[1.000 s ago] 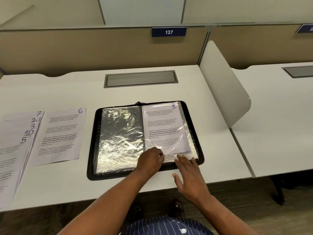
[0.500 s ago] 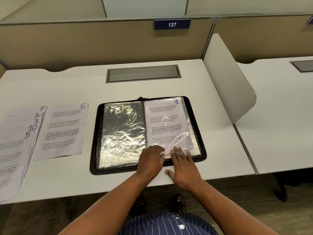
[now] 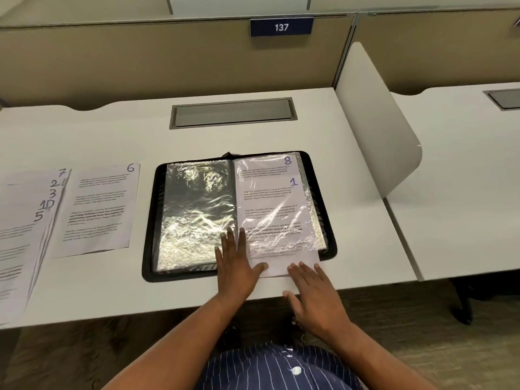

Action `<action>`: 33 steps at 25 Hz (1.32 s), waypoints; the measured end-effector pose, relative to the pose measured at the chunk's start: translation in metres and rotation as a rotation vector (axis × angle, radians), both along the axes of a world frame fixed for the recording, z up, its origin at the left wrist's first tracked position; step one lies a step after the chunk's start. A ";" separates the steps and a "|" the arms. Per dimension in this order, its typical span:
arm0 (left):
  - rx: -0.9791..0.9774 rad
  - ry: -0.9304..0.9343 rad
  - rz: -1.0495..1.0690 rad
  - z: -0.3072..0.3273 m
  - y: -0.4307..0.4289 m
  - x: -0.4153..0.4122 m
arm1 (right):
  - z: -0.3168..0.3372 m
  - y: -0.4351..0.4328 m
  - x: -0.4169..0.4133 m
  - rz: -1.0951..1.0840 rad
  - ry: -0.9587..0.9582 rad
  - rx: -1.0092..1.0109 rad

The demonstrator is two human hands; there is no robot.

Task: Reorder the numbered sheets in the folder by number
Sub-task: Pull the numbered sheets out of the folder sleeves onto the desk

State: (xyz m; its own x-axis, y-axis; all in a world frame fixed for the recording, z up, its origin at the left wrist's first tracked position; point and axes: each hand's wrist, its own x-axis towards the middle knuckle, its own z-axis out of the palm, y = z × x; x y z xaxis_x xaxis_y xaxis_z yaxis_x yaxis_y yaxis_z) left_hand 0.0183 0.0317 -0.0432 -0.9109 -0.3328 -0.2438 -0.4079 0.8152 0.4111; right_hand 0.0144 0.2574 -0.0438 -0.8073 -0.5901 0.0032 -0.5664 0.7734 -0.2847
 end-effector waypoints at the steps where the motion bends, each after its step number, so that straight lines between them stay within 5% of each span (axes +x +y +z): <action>1: 0.013 -0.014 0.013 0.000 0.000 0.003 | 0.005 0.004 -0.004 -0.096 -0.031 -0.090; 5: 0.067 -0.019 0.053 0.001 0.005 0.023 | 0.022 0.017 -0.027 -0.564 -0.379 -0.407; 8: 0.072 -0.045 0.068 0.000 0.008 0.038 | 0.025 0.019 -0.041 -0.715 -0.580 -0.540; 13: 0.239 0.013 0.184 0.006 0.025 0.066 | 0.014 0.036 -0.041 -0.778 -0.709 -0.605; 18: 0.533 0.165 0.539 0.012 0.051 0.101 | 0.007 0.064 -0.016 -0.782 -0.919 -0.633; 23: 0.770 0.122 0.923 0.012 0.061 0.105 | 0.003 0.087 -0.001 -0.629 -1.065 -0.490; 27: 0.908 0.064 0.999 0.008 0.054 0.107 | 0.007 0.083 -0.005 -0.598 -1.064 -0.513; 33: 1.026 0.045 0.943 0.007 0.030 0.101 | 0.014 0.048 -0.009 -0.817 -0.763 -0.695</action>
